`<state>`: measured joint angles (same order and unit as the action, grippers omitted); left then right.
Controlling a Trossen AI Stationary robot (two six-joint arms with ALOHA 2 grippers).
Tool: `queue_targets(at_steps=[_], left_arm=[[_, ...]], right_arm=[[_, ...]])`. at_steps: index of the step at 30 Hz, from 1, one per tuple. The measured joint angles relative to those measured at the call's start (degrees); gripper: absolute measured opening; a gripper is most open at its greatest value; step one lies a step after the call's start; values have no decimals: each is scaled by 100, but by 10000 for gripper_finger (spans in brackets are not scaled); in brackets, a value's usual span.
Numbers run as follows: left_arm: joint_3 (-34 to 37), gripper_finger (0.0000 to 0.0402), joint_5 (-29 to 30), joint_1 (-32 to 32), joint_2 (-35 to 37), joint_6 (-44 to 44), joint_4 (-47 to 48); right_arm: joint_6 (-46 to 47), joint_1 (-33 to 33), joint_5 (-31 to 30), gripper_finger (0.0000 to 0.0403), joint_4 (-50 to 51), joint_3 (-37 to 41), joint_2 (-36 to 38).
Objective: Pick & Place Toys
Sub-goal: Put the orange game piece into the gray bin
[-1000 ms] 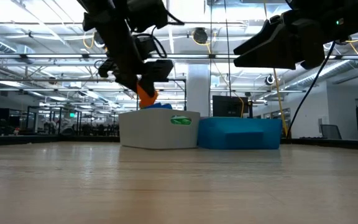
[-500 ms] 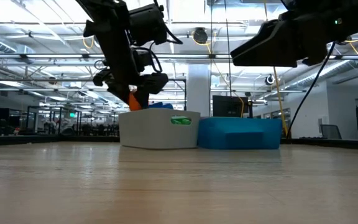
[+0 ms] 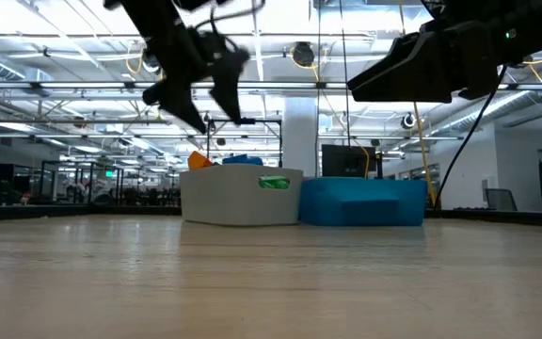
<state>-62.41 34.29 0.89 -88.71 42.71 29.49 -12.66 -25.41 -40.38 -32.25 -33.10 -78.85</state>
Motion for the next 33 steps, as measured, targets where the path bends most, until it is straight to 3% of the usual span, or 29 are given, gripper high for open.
queue_targets(at_steps=[6, 15, 23, 28, 33], left_arm=[[-2, 341, -1047, -839, 259, 151, -447], [-4, 341, -2609, -2713, -744, -467, -1516], [-3, 342, -2814, -4065, -2133, -813, -2622], [-25, 342, -2681, -4344, -2467, 62, -2653], [-25, 342, -2354, -4346, -2481, 188, -2689]], right_arm=[[1, -1, 0, 357, 2, 0, 0], [150, 30, 0, 357, 42, 0, -2], [145, 156, 15, 357, -129, 0, -2], [122, 270, 23, 357, -246, 0, -2], [109, 383, 267, 357, -282, 0, -2]])
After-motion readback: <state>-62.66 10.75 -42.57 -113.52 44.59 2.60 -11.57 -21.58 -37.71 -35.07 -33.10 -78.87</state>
